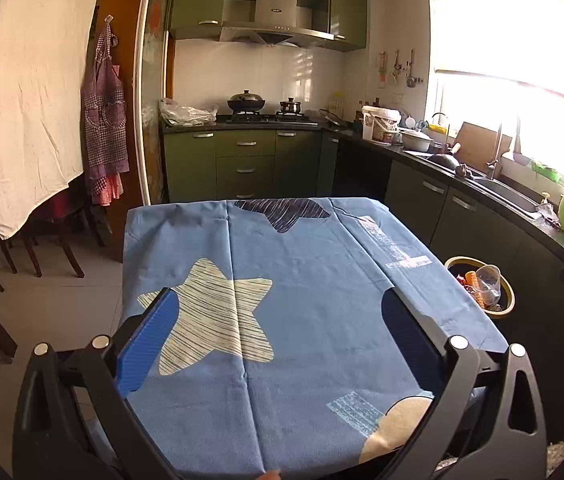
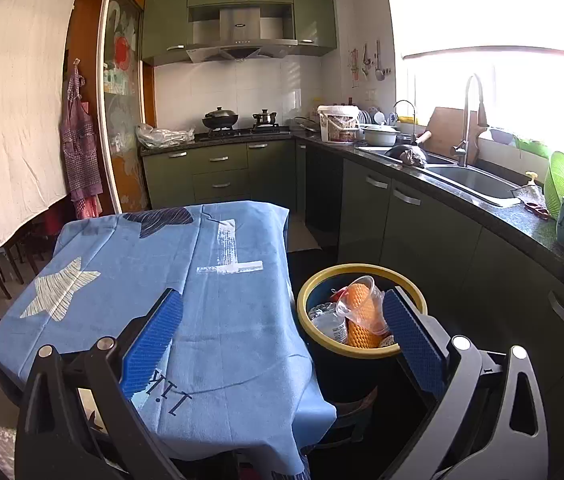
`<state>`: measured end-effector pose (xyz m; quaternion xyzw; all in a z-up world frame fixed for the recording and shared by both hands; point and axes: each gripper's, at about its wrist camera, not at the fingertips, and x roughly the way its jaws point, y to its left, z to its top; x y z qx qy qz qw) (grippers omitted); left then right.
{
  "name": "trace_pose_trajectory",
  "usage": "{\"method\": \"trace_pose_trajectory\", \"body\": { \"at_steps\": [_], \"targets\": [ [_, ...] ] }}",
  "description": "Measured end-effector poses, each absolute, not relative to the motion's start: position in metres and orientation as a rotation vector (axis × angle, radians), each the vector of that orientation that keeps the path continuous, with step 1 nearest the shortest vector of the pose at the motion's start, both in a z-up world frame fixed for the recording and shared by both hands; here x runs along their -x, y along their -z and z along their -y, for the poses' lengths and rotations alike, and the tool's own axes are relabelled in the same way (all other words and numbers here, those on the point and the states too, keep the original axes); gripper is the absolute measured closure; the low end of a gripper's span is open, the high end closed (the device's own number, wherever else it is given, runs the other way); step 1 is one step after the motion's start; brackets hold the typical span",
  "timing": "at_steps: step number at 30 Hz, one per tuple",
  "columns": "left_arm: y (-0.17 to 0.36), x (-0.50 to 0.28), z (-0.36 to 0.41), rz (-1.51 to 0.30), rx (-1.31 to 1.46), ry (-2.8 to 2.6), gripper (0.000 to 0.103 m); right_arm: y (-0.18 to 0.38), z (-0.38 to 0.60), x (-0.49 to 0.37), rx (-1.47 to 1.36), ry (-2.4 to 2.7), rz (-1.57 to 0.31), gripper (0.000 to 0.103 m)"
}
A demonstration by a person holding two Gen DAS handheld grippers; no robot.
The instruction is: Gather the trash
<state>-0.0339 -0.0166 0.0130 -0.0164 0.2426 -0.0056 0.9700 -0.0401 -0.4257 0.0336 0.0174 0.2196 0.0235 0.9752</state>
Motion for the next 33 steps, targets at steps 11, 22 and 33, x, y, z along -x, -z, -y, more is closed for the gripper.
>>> {"method": "trace_pose_trajectory", "body": {
  "at_steps": [11,22,33],
  "targets": [
    [-0.027,0.051,0.021,-0.446,0.003,-0.007,0.006,-0.038,0.433,0.049,-0.043,-0.036,-0.426,0.005],
    [-0.025,0.049,0.022,-0.456,0.0,-0.001,0.006,-0.039,0.432,0.049,-0.045,-0.035,-0.429,0.005],
    [-0.023,0.049,0.021,-0.455,-0.001,0.0,0.006,-0.038,0.431,0.047,-0.047,-0.039,-0.427,0.005]
  ]
}}
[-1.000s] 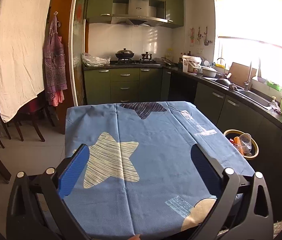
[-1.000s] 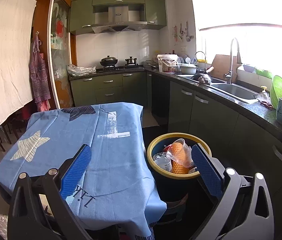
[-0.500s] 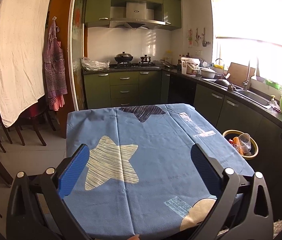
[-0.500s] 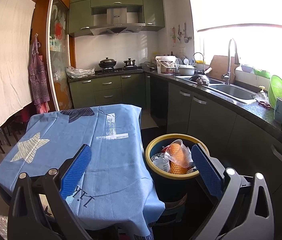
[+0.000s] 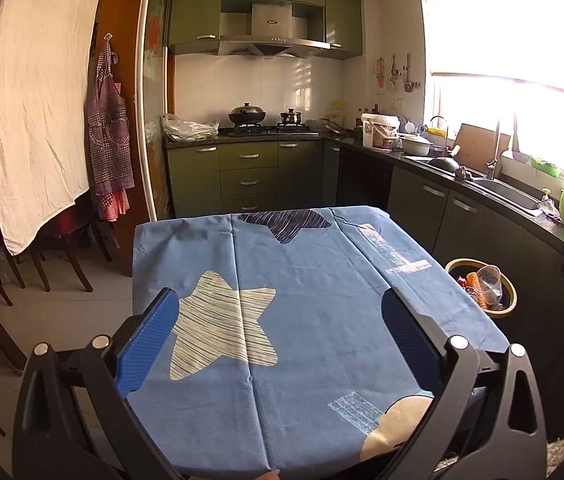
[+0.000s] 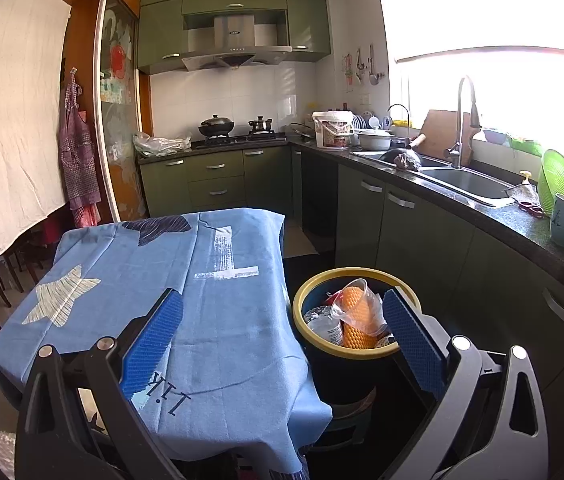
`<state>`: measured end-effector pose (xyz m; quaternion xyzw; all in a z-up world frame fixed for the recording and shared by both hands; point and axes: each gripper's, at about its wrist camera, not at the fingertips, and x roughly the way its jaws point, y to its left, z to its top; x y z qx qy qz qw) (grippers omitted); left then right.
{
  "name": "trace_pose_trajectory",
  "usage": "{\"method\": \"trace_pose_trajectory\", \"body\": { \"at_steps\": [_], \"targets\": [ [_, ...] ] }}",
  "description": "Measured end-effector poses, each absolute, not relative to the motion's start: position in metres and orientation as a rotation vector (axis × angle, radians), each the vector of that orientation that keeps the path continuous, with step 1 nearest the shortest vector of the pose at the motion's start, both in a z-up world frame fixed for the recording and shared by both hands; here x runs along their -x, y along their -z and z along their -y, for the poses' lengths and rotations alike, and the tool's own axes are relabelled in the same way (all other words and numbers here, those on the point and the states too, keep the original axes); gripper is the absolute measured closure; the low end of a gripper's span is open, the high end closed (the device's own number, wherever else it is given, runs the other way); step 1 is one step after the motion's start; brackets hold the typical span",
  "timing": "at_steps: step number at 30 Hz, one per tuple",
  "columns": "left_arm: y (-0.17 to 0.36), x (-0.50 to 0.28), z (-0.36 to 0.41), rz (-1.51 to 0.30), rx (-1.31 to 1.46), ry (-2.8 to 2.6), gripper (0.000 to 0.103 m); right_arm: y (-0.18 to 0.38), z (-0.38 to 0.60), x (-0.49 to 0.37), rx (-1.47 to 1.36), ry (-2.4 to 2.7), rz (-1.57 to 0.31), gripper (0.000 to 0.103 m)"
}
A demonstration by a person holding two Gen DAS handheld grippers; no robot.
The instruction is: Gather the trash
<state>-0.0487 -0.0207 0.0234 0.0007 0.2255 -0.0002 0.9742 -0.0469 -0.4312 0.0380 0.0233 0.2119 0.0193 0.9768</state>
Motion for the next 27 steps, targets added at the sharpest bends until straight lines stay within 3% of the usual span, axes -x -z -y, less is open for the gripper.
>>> {"method": "trace_pose_trajectory", "body": {
  "at_steps": [27],
  "targets": [
    [-0.0189,0.0473,0.0215,-0.469,-0.018,0.007,0.006,-0.0374,0.4328,0.0456,-0.051,-0.042,-0.43,0.005]
  ]
}}
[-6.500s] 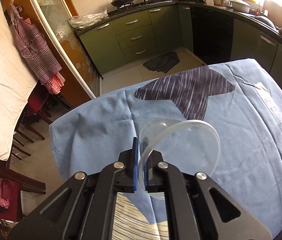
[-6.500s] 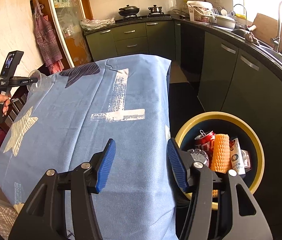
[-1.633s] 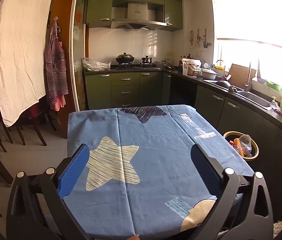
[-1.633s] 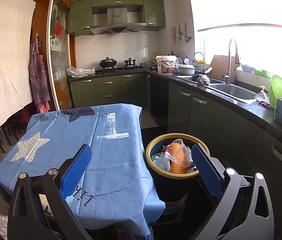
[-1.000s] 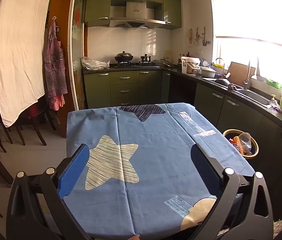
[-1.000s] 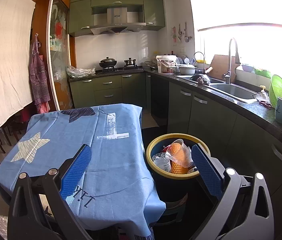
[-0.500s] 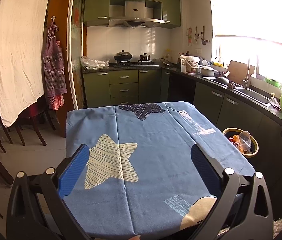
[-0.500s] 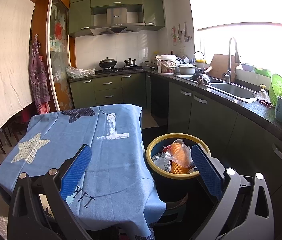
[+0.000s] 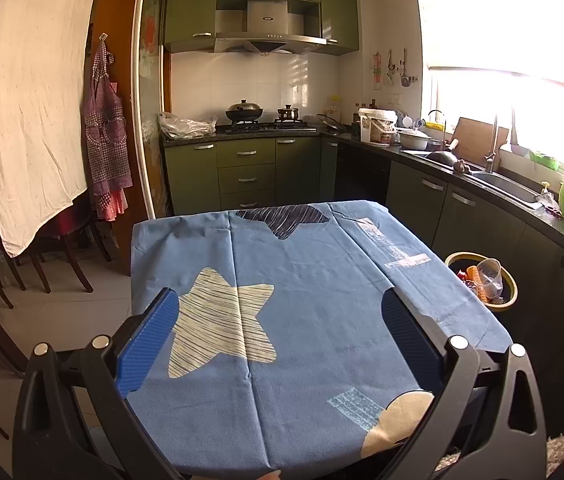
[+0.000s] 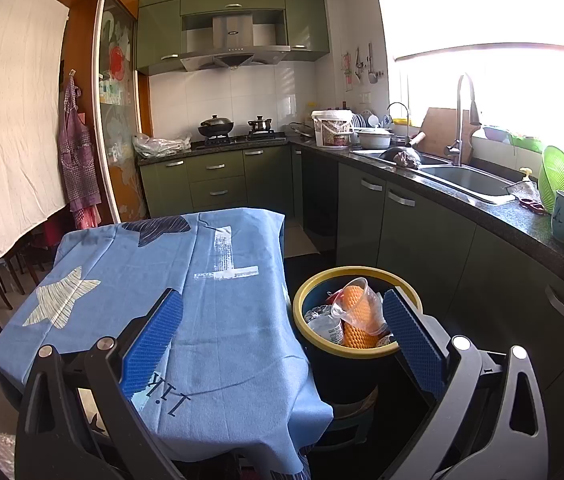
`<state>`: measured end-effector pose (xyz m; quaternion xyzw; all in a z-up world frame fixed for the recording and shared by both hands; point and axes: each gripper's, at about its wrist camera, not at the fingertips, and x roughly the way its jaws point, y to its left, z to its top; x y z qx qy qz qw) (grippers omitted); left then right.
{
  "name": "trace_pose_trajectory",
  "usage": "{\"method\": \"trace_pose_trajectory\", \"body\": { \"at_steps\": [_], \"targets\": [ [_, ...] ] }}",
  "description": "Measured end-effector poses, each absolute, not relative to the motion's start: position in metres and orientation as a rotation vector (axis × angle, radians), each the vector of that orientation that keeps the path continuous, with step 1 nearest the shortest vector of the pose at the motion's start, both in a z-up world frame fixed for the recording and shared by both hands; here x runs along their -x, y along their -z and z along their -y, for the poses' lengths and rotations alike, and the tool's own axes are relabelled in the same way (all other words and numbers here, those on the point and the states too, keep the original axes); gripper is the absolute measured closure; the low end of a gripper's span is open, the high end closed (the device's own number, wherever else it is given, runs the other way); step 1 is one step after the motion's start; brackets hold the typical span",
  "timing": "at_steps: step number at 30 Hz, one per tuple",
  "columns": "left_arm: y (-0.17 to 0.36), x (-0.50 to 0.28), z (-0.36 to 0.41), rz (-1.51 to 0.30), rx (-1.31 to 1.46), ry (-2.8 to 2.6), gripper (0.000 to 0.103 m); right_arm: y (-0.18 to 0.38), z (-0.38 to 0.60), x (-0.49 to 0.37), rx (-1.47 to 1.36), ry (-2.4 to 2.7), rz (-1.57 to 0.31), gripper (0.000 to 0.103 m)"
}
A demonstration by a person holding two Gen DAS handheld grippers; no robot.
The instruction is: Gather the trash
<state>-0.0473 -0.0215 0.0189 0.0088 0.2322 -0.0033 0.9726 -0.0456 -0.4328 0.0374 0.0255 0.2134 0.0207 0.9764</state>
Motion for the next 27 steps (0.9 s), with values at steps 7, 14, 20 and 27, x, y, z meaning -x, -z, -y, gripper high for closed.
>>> {"method": "trace_pose_trajectory", "body": {
  "at_steps": [7,14,20,27],
  "targets": [
    [-0.0187,0.0471,0.0216,-0.471,-0.018,0.011,0.006,-0.0378,0.4325,0.0456,-0.053,-0.042,-0.43,0.005],
    [-0.018,0.0469,0.0217,-0.474,-0.019,0.012,0.006,-0.0377,0.4324,0.0457,-0.054,-0.042,-0.429,0.005],
    [-0.0179,0.0465,0.0214,-0.475,-0.024,0.015,0.006,-0.0377,0.4323,0.0456,-0.053,-0.041,-0.43,0.005],
    [-0.0171,0.0466,0.021,-0.477,-0.023,0.018,0.006,-0.0376,0.4324,0.0454,-0.054,-0.042,-0.43,0.005]
  ]
}}
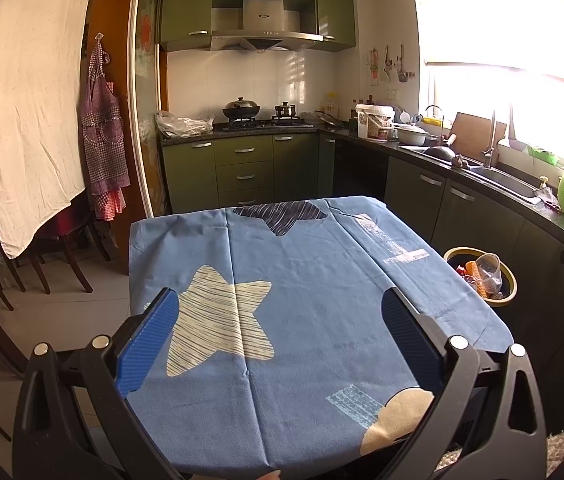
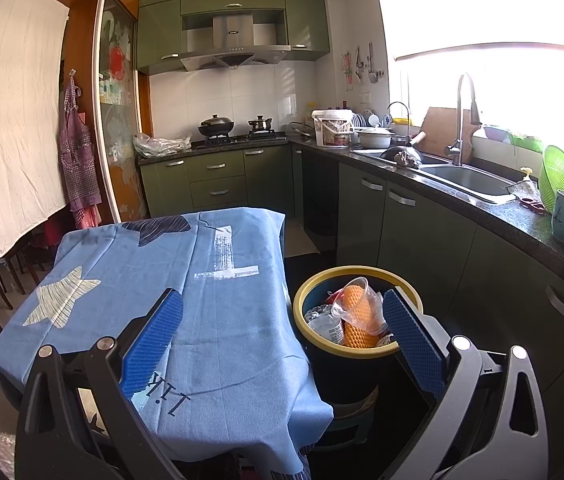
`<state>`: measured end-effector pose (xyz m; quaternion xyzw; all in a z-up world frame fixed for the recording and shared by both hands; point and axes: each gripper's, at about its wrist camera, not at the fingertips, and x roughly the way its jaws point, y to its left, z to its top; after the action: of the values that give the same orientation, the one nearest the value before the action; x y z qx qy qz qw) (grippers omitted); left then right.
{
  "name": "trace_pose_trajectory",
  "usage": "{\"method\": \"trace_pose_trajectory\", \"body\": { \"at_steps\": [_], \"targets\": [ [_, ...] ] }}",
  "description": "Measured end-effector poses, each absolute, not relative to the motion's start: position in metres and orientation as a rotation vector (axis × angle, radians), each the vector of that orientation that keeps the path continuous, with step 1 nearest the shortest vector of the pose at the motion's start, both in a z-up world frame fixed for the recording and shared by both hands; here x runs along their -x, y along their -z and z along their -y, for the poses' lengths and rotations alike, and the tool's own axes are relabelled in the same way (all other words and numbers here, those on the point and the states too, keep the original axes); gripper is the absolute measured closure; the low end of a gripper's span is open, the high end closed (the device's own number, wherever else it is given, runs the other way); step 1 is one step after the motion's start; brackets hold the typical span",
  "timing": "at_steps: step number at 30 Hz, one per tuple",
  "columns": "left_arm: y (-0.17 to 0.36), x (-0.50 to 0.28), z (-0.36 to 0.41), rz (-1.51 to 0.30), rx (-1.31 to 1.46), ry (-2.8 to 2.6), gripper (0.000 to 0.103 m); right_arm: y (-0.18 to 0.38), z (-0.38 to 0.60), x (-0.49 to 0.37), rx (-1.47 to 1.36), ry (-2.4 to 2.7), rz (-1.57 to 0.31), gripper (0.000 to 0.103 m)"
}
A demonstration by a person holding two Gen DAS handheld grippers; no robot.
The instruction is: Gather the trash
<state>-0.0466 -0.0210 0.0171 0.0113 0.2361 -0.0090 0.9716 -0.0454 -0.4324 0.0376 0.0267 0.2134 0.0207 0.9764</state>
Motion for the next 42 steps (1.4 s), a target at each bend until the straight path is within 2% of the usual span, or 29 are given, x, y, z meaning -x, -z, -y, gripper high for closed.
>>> {"method": "trace_pose_trajectory", "body": {
  "at_steps": [42],
  "targets": [
    [-0.0102,0.0419,0.0183,-0.488,-0.015,0.045,0.006,-0.0346,0.431,0.044,-0.058,-0.045,-0.438,0.005]
  ]
}}
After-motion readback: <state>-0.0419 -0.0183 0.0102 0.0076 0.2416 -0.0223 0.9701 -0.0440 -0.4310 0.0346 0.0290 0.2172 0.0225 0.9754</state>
